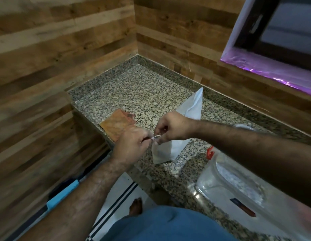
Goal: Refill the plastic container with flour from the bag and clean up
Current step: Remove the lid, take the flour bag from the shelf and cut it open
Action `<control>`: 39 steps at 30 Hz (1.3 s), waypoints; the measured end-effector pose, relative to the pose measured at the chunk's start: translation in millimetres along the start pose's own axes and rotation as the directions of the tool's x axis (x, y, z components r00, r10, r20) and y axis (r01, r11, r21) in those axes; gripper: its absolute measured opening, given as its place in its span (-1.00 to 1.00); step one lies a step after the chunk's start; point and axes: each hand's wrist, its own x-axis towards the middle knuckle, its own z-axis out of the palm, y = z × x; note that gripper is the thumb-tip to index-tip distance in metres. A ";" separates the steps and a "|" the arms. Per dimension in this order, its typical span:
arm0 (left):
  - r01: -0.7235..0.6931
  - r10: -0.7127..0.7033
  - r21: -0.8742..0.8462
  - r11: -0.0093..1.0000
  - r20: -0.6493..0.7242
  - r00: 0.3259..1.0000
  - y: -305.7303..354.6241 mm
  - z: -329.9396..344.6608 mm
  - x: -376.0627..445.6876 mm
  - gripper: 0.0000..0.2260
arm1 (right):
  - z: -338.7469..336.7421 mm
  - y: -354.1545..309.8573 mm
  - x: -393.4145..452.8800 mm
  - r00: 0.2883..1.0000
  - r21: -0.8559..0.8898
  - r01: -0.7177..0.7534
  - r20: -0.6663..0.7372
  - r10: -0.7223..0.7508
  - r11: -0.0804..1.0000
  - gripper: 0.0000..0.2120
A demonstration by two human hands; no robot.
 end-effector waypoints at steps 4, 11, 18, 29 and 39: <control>0.119 -0.140 -0.122 0.985 -0.179 0.974 9.2 -8.0 0.1 -0.74 | -4.6 -5.9 2.4 0.992 0.108 -0.087 -0.077 0.096 0.990 -0.88; 0.265 -0.269 0.047 0.963 0.180 0.946 24.5 18.6 1.6 -0.65 | -23.1 -12.2 -4.6 0.964 0.067 -0.214 -0.147 0.222 0.975 -0.76; 0.112 -0.140 0.186 0.976 0.145 0.980 23.3 31.3 5.5 -0.74 | -24.9 -2.1 -14.9 0.939 -0.092 -0.275 -0.241 0.247 0.957 -0.74; -0.114 0.092 0.054 0.992 0.304 0.948 -8.1 31.9 17.3 -0.58 | -86.6 96.7 -1.9 0.750 -0.075 -0.550 -0.484 0.452 0.832 -0.70; -0.246 0.210 0.043 0.968 0.392 0.896 -19.4 30.9 28.9 -0.60 | -118.4 142.5 12.6 0.453 0.178 -0.730 -0.597 0.662 0.660 -0.90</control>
